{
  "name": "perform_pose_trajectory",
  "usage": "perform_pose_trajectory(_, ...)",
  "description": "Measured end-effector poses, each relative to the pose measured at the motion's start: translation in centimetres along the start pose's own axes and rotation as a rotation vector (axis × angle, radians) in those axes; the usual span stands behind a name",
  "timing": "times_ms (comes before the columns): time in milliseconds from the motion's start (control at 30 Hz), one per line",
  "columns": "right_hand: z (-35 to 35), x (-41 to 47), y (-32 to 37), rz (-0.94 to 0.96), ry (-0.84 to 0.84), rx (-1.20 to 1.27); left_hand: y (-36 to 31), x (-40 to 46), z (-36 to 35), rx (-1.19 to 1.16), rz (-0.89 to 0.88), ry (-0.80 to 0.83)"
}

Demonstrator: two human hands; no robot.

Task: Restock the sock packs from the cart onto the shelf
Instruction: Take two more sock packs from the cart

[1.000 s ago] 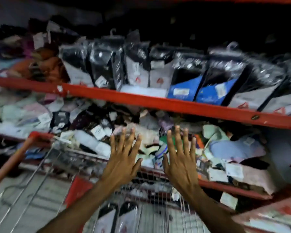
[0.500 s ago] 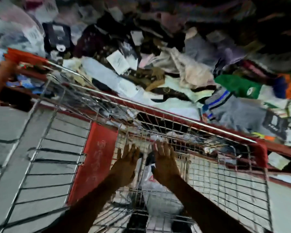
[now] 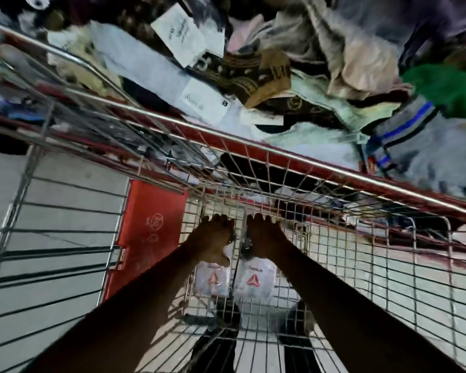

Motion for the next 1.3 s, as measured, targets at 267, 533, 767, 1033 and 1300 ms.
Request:
perform_pose_trajectory(267,0.3,-3.9,0.7,-0.091,-0.169,0.103,0.5,-1.4,0.5,-0.087,0.016,-0.023)
perform_pose_trajectory(533,0.0,-7.1,0.9,-0.107,-0.234,0.327,-1.1,-3.5,1.6,-0.261,-0.012,0.063)
perform_pose_trajectory(767,2.3,-11.3,1.2,-0.046,-0.521,0.143,-4.9,-7.3,4.7,-0.081,0.046,-0.202)
perform_pose_trajectory(1033,13.3,-17.1,-0.4,-0.036,-0.867,0.031,-9.6,-10.4,16.3,0.151,0.134,-0.607)
perform_pose_trajectory(1300,28.7,-26.1,-3.0,0.006,-1.095,-0.050,-16.6,-13.1,34.3,0.318,0.136,-0.884)
Point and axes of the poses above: each hand's wrist, its own x-axis towards the middle knuckle, its own z-axis out of the back of the hand, y = z × x, the point moved 1 cm from there along x, towards the middle knuckle, and after that the axes turned 14 degrees about -y, right-handed, at the moved point
